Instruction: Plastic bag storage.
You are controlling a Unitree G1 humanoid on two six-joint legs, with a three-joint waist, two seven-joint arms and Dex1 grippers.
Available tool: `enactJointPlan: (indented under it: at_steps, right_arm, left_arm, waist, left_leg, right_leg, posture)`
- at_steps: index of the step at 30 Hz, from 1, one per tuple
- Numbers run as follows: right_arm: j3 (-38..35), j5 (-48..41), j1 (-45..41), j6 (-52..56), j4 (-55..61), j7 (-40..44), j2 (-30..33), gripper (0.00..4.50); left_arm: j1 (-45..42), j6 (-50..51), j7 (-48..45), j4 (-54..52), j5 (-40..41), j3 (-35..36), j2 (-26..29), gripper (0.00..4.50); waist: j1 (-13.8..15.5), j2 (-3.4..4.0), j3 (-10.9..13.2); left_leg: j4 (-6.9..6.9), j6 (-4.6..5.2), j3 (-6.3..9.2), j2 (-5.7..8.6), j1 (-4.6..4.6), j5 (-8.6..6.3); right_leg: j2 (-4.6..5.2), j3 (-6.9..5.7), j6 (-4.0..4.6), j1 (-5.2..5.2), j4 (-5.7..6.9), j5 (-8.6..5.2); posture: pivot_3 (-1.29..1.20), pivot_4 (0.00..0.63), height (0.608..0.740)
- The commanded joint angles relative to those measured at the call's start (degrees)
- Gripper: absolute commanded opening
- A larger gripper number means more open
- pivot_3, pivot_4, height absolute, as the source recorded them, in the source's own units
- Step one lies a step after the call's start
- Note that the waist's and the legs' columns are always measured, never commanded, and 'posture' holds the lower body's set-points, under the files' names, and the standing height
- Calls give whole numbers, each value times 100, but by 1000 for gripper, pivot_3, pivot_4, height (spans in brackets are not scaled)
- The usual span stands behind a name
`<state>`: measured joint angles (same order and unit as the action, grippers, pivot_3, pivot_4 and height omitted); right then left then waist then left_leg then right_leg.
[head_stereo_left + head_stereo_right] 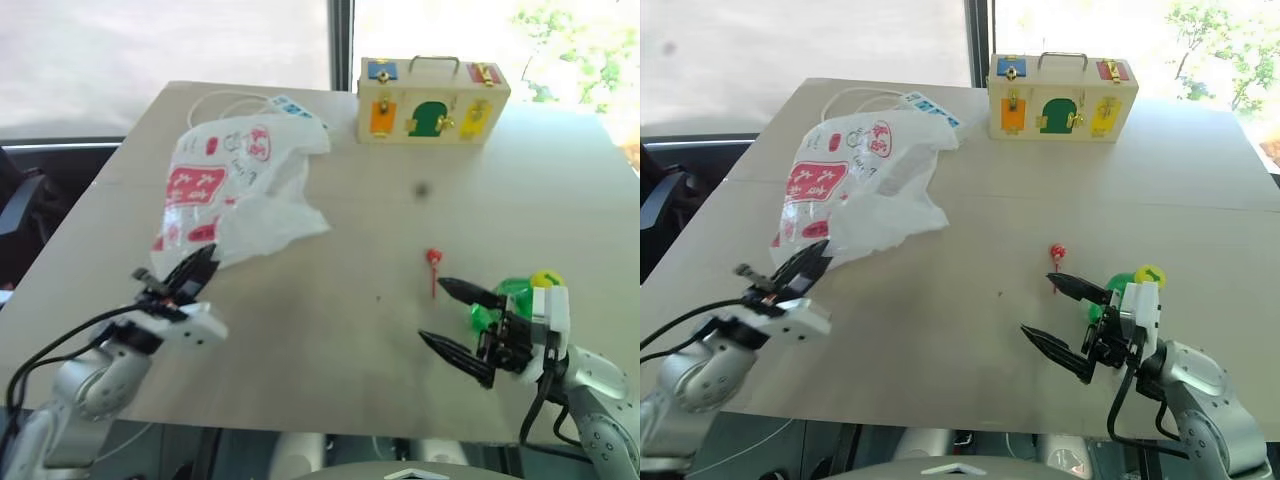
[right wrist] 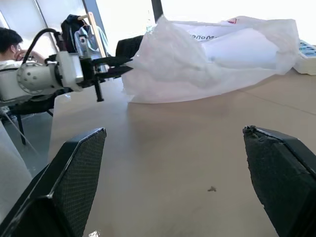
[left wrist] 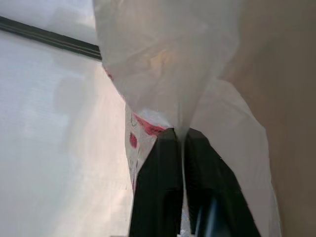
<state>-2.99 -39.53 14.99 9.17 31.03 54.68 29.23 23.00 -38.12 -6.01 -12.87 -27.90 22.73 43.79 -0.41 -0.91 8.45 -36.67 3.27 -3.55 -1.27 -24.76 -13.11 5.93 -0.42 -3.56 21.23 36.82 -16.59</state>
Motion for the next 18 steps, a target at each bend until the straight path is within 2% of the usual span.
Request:
enactJointPlan:
  at_steps: [1, 5, 8, 10, 13, 18]
  right_arm:
    - [-33, -89, 31, -65, 5, 144, 18, 4500]
    - [19, -56, 3, -92, -109, 240, -22, 4500]
    - [120, 4, -33, -131, -190, 287, -79, 4500]
    - [146, 34, -44, -172, -232, 321, -86, 4500]
    - [137, 48, -33, -214, -265, 346, -81, 4500]
    - [100, 92, 173, -408, -358, 483, -99, 4500]
  left_arm:
    - [576, -976, 115, 279, 172, 817, 259, 77]
    - [1015, -1786, 222, 1165, 61, 1469, 604, 77]
    - [869, -2072, 451, 2054, -136, 1857, 1044, 77]
    - [682, -2110, 461, 2196, -47, 1823, 1131, 77]
    - [692, -2183, 81, 1750, 485, 1296, 1063, 878]
    - [405, -1471, -51, 929, 289, 939, 368, 3075]
  waist:
    - [-13, 1, 0]
    - [-26, -5, -3]
    - [-15, -10, -7]
    - [-7, -10, -7]
    - [-24, -15, -10]
    - [-45, -21, -13]
  left_leg:
    - [0, 0, 0, 0, 0, 0]
    - [0, 0, -2, -1, 5, 0]
    - [-2, 0, -3, -1, 5, 0]
    - [-4, 0, -4, -1, 4, 0]
    - [-10, 0, -11, 0, 2, 0]
    - [-7, 1, -19, -3, 3, 0]
  right_leg:
    - [1, -3, 1, 0, 0, 0]
    - [16, -23, 1, -1, 3, 0]
    - [23, -38, 1, -1, 7, 0]
    - [25, -41, 0, -1, 11, 0]
    - [32, -40, 0, -1, 11, 1]
    - [29, -42, -20, 1, 9, 12]
  posture:
    - [0, 150, 731]
    - [0, 150, 731]
    - [0, 150, 731]
    - [0, 150, 731]
    - [0, 150, 731]
    - [0, 150, 731]
